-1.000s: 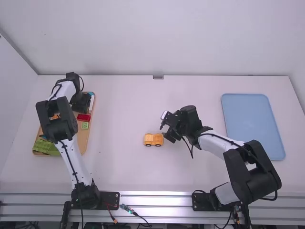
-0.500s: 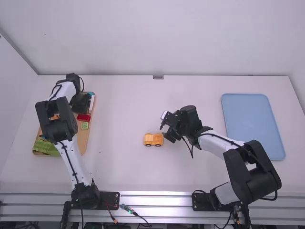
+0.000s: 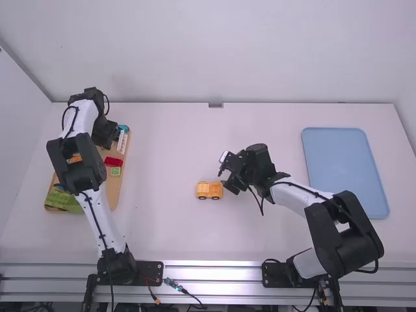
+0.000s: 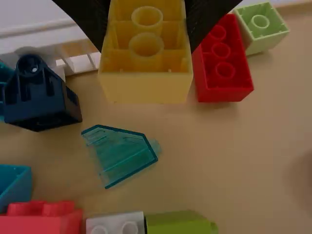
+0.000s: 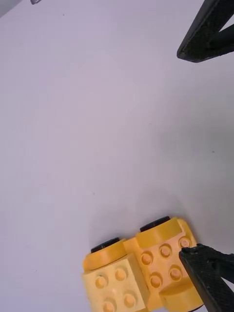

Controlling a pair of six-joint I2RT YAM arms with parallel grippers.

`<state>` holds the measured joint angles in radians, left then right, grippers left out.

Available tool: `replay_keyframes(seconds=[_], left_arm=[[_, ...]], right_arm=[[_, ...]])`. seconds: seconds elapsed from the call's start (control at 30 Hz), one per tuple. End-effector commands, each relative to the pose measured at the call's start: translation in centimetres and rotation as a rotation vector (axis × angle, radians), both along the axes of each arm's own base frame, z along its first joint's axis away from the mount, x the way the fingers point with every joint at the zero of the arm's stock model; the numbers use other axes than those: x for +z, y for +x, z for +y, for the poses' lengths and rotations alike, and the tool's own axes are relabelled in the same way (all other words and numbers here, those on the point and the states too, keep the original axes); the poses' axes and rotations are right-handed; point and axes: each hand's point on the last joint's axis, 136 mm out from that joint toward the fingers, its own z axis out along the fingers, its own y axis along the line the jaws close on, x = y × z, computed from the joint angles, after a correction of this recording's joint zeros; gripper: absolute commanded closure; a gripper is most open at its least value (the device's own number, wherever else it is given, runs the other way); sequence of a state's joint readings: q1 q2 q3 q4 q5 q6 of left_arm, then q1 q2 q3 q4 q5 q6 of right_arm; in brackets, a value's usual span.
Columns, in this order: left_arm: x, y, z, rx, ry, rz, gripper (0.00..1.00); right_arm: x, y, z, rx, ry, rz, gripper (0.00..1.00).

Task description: Assemble lego blocks to make yellow taxi

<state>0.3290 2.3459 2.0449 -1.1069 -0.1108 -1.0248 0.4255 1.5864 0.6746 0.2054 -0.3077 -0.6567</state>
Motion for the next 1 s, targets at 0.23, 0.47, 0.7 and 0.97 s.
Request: replay_keyframes(seconds=[0.23, 0.47, 0.7, 0.97], left_arm=[[2.7, -2.0, -3.1, -0.156, 0.144, -0.088, 0.98], [5.5, -3.5, -11.8, -0.794, 0.127, -0.382, 0.98], [8.0, -7.6, -24.3, -1.698, -0.031, -0.749, 0.98], [10.9, -12.1, -31.0, -2.211, -0.052, -1.148, 0.98]], right_arm=[[0.9, 0.0, 0.1, 0.002, 0.014, -0.017, 0.01], [1.3, 0.4, 0.3, 0.001, 0.025, -0.042, 0.01], [3.8, 2.4, 0.6, -0.157, 0.233, 0.006, 0.01], [9.0, -0.4, 3.7, 0.076, 0.583, 0.204, 0.01]])
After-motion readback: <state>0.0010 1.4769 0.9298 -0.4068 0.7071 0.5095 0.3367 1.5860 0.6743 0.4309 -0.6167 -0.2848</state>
